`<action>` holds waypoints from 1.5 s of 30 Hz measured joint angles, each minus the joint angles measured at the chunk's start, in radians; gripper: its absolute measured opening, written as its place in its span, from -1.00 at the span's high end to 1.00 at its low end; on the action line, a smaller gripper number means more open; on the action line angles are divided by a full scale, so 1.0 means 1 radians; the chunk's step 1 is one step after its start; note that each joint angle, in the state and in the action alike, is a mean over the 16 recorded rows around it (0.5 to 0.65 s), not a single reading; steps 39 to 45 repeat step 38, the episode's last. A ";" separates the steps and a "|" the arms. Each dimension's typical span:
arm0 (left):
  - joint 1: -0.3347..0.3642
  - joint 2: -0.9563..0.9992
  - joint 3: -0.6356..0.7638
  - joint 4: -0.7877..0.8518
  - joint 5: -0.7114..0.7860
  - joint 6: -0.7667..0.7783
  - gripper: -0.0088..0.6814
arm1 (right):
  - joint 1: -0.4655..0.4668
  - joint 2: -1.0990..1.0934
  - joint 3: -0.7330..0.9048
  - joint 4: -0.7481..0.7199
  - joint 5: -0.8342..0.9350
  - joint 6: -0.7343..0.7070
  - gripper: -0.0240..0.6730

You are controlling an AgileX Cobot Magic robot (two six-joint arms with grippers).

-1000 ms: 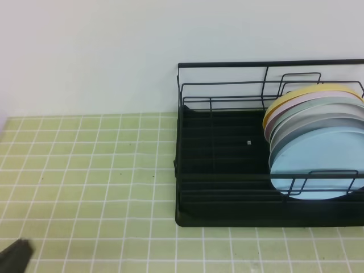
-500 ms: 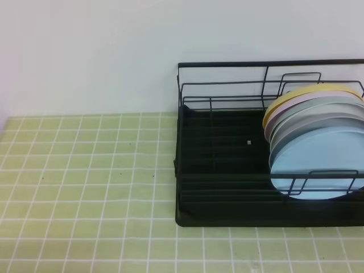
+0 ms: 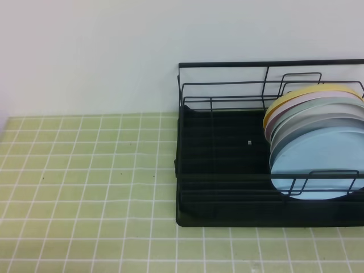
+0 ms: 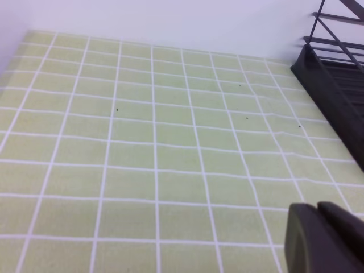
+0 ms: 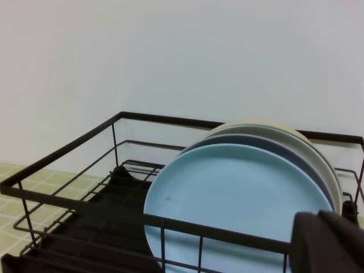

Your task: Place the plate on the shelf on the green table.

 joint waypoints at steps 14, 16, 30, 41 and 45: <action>0.000 0.000 0.000 0.000 0.000 0.001 0.97 | 0.000 0.000 0.000 -0.295 0.001 0.113 0.94; 0.000 0.000 0.000 0.000 0.000 0.001 0.97 | 0.000 0.000 0.000 -0.414 -0.001 0.194 0.94; -0.001 -0.008 0.008 0.002 -0.004 0.001 0.98 | -0.033 -0.034 0.000 -1.694 0.140 1.633 0.94; 0.000 0.000 0.000 0.001 0.000 0.001 0.97 | -0.055 -0.069 0.001 -2.053 0.275 2.086 0.94; 0.000 0.000 0.000 0.001 0.000 0.001 0.97 | -0.055 -0.069 0.001 -2.053 0.275 2.086 0.94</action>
